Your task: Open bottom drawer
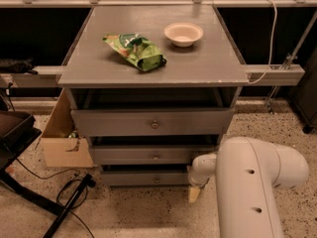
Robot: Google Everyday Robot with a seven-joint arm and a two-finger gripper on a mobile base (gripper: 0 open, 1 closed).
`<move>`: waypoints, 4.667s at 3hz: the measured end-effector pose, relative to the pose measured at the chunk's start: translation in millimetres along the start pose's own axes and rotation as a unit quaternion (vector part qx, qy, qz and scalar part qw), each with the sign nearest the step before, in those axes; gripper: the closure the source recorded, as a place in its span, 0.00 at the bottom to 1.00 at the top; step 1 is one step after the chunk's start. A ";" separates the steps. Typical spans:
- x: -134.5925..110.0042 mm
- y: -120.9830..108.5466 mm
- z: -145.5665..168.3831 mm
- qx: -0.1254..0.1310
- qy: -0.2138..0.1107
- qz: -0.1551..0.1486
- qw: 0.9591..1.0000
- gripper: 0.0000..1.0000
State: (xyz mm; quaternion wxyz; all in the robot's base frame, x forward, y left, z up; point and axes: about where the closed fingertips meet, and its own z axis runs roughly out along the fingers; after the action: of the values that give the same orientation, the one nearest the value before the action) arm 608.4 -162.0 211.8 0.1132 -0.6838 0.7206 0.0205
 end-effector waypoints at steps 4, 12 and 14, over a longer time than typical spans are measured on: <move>-12.0 -19.2 43.9 0.003 -0.007 -0.014 1.000 0.41; 27.8 32.4 1.8 -0.057 0.036 0.026 0.997 1.00; 27.5 32.2 0.3 -0.058 0.036 0.026 0.997 0.82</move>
Offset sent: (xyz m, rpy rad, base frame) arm 0.0226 0.0114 -0.0452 0.0204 0.0032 0.0158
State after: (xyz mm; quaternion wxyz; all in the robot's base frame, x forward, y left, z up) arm 575.5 -186.8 202.2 0.0470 -0.6706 0.7392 0.0401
